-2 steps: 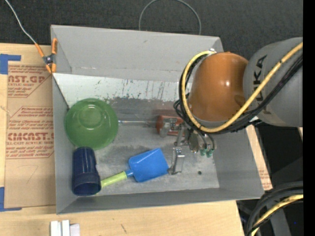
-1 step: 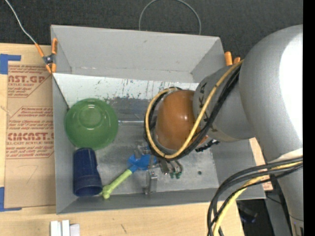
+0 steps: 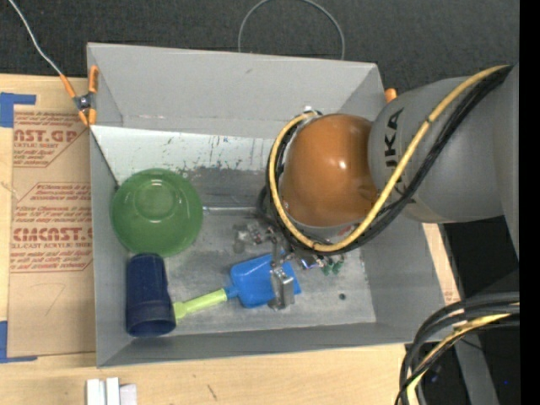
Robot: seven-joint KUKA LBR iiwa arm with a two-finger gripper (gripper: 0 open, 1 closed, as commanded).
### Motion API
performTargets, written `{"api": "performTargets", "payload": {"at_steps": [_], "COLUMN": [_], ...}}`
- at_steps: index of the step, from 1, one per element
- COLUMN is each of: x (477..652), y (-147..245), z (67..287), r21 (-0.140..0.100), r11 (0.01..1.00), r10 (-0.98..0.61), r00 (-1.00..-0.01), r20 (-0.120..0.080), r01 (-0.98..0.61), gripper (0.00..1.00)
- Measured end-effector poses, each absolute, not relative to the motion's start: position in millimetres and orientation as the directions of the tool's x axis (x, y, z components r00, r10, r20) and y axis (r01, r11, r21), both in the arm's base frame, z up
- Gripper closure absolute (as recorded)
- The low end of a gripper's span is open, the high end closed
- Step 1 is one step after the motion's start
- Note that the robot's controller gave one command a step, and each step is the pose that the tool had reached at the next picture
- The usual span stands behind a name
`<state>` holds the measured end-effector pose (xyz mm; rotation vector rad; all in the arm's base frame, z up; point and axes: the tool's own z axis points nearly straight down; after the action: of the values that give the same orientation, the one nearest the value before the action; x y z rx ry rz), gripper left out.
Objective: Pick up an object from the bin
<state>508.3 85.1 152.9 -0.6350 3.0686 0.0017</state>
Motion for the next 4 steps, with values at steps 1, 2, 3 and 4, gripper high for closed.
{"api": "performTargets", "payload": {"at_steps": [1,2,3,4], "x": [500.4,514.1,506.6,506.6], "y": [83,67,84,84], "z": [65,70,71,71], "r21": [0.003,0.000,0.005,0.005], "r11": [0.995,0.909,0.995,0.995], "r10": [-0.096,-0.417,-0.095,-0.096], "r00": [-0.995,-0.909,-0.995,-0.995], "r20": [0.012,-0.009,-0.009,-0.009], "r01": [-0.096,-0.417,-0.095,-0.096], "gripper": [0.00,0.00,1.00,1.00]}}
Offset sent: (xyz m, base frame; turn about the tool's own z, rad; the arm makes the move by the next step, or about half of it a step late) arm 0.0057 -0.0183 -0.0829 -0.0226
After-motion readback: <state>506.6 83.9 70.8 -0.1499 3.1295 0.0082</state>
